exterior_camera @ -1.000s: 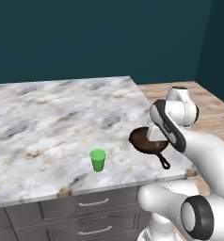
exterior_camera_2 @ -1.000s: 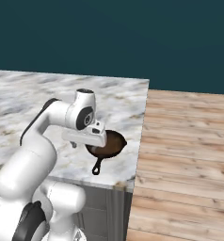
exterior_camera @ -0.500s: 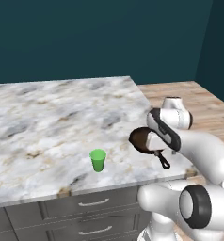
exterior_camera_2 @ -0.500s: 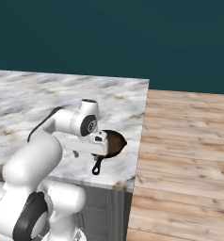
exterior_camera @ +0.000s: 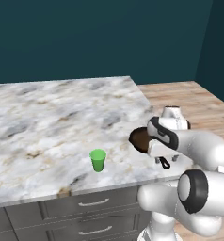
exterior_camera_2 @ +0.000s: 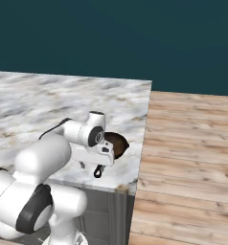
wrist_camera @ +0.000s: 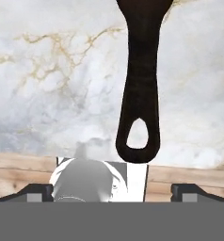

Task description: Pick the cup and pan and place them in the sink. Then turn on the water.

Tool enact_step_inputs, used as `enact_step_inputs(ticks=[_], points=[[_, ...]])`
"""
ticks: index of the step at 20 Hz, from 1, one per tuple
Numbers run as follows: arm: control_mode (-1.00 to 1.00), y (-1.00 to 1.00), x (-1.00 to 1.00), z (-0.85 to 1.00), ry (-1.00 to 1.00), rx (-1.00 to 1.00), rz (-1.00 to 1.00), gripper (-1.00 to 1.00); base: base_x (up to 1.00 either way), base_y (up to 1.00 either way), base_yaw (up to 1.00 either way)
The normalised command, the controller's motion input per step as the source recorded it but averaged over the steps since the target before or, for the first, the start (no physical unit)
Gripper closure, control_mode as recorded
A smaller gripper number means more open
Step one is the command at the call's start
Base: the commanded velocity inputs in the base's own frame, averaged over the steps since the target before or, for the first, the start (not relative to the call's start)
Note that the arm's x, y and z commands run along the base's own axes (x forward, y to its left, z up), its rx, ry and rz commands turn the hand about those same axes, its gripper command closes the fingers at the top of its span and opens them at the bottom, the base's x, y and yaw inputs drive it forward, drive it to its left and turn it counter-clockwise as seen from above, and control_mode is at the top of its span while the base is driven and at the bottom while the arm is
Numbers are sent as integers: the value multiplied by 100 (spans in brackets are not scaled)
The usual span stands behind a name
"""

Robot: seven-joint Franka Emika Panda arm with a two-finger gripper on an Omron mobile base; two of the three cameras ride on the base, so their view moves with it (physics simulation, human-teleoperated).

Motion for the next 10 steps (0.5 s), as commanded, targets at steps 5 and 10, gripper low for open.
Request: enact_step_inputs(ticks=[5, 10], points=[[-100, -1, 7, -34, 0, 0, 0, -100, 0, 0, 0], [-100, -1, 15, -32, 0, 0, 0, -100, 0, 0, 0]])
